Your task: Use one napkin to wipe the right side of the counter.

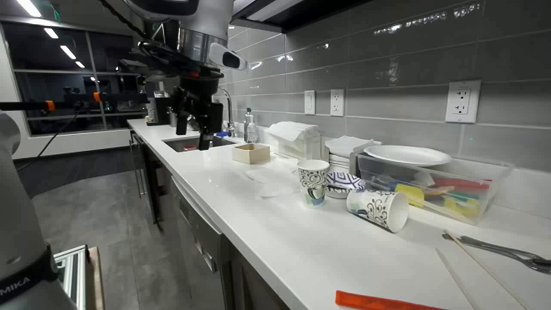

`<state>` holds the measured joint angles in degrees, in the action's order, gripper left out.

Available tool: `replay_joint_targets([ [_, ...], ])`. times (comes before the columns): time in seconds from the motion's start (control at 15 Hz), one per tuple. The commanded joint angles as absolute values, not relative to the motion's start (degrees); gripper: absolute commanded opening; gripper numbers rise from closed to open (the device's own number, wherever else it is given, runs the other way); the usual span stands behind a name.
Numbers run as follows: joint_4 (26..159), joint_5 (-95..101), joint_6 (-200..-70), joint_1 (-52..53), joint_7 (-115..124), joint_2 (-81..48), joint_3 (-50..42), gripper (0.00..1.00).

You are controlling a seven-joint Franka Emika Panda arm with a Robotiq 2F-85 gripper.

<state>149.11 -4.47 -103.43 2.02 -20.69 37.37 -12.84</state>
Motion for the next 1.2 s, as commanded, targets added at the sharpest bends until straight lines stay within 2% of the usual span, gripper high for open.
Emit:
replay_joint_targets([
  [0.0,149.0,-5.0,-103.3,1.0,-21.2,37.2,-11.9,1.0],
  [0.33,149.0,-5.0,-103.3,1.0,-21.2,37.2,-11.9,1.0],
  [0.47,150.1,-6.5,-105.4,1.2,-16.1,37.8,-9.2,1.0],
  [0.73,152.4,-11.6,-116.5,2.9,1.3,37.9,1.3,1.0],
  [1.13,148.5,-9.0,-138.4,0.6,29.3,24.1,18.1,1.0],
])
